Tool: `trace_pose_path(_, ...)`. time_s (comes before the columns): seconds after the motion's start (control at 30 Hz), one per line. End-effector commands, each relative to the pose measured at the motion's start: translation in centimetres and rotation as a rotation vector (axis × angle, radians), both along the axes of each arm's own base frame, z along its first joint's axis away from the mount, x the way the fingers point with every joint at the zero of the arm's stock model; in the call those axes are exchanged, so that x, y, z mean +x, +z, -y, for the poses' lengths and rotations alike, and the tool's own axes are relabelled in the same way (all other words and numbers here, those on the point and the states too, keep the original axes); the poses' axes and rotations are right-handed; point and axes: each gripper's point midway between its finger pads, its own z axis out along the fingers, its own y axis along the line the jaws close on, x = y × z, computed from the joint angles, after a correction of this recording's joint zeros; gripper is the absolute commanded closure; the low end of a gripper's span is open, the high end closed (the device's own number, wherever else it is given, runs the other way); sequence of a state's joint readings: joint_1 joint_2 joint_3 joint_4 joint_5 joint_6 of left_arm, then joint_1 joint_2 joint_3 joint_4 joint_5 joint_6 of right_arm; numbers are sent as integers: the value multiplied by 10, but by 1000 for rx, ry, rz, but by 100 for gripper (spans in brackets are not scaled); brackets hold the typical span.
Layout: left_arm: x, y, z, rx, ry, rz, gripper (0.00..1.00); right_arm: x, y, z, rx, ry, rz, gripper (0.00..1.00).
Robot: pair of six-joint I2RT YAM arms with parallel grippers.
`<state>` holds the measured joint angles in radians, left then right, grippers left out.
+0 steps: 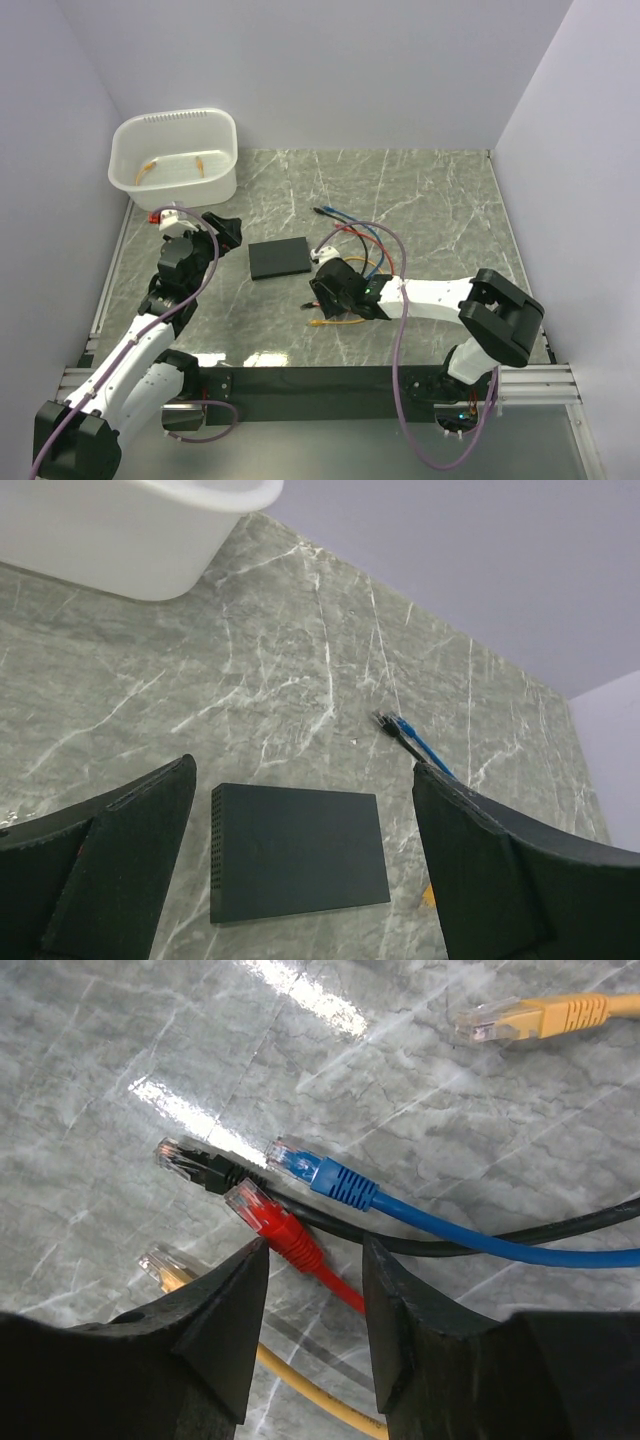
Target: Insert the plug into the switch port
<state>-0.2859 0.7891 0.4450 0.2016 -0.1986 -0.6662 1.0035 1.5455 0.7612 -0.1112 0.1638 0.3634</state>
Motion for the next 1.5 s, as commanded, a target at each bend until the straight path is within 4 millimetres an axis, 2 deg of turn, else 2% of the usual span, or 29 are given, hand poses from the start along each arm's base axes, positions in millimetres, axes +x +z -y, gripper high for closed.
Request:
trace_pose_path(0.0, 0, 12, 5, -17, -24, 40, 5, 7, 8, -13, 36, -9, 24, 51)
trace_pose_path(0.1, -1, 13, 5, -17, -24, 46, 5, 3, 3, -12, 32, -1, 11, 51)
trace_pose_path(0.33, -1, 17, 4, -18, -23, 55, 5, -9, 4, -12, 66, 38, -8, 48)
trace_pose_path(0.6, 0, 15, 6, -22, -29, 52, 5, -17, -7, -14, 48, 49, -40, 46)
trace_pose_path(0.77, 0, 14, 8, -28, -37, 55, 5, -11, -7, -13, 30, 29, -24, 55)
trace_pose_path(0.93, 1, 14, 12, -28, -61, 62, 6, -9, -4, -17, 35, 38, -18, 69)
trace_pose_path(1.2, -2, 20, 33, -34, -180, 123, 7, 1, 14, -29, 71, 66, 36, 80)
trace_pose_path(1.23, 0, 21, 31, -47, -164, 131, 6, 2, 19, -30, 84, 68, 49, 80)
trace_pose_path(1.27, 1, 18, 29, -71, -145, 119, 1, 4, 22, -30, 90, 65, 64, 81)
trace_pose_path(1.37, 3, 13, 18, -96, -75, 139, 1, 7, 36, -28, 125, 59, 107, 83)
trace_pose_path(1.43, 3, 10, 15, -106, -58, 146, 1, 4, 40, -22, 133, 57, 121, 84)
trace_pose_path(1.47, 3, 10, 16, -88, -67, 151, 1, 5, 46, -24, 161, 57, 140, 85)
